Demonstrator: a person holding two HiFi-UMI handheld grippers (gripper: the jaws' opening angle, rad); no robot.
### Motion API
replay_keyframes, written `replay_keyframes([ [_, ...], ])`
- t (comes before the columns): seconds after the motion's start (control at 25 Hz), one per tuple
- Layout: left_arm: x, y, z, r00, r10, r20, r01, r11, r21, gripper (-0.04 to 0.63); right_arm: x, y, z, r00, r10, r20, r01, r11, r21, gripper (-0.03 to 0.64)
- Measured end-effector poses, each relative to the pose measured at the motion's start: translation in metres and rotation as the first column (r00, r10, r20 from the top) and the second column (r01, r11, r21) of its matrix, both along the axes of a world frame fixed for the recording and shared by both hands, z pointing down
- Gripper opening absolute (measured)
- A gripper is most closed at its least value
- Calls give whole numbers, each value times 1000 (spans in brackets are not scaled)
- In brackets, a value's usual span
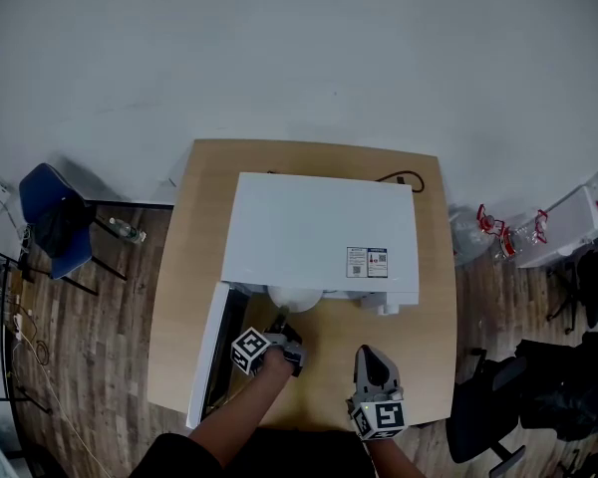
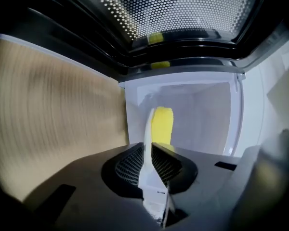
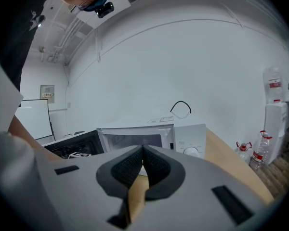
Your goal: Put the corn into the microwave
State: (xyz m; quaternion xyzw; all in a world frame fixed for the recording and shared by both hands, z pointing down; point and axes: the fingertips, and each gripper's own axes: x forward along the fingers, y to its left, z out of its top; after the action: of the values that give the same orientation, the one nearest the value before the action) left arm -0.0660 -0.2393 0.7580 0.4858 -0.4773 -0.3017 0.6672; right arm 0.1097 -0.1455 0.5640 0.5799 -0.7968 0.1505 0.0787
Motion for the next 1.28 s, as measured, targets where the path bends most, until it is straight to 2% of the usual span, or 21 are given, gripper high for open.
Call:
replay_keyframes([
  [0.2,3,1,3,1000,4,10,-4,1000,-17,26,1,-1,-1,1000,-4,-4,4,1000,1,60],
  [0.8,9,-28,5,999,-43,1,43,999,-29,26,-6,-14,3,1000,-31,1,31,999,-13,60],
  [1.28,13,-50,7,998,-47,29,48,998,-27,28,-5,-23,7,998,-55,-14,55,998,-18,60],
])
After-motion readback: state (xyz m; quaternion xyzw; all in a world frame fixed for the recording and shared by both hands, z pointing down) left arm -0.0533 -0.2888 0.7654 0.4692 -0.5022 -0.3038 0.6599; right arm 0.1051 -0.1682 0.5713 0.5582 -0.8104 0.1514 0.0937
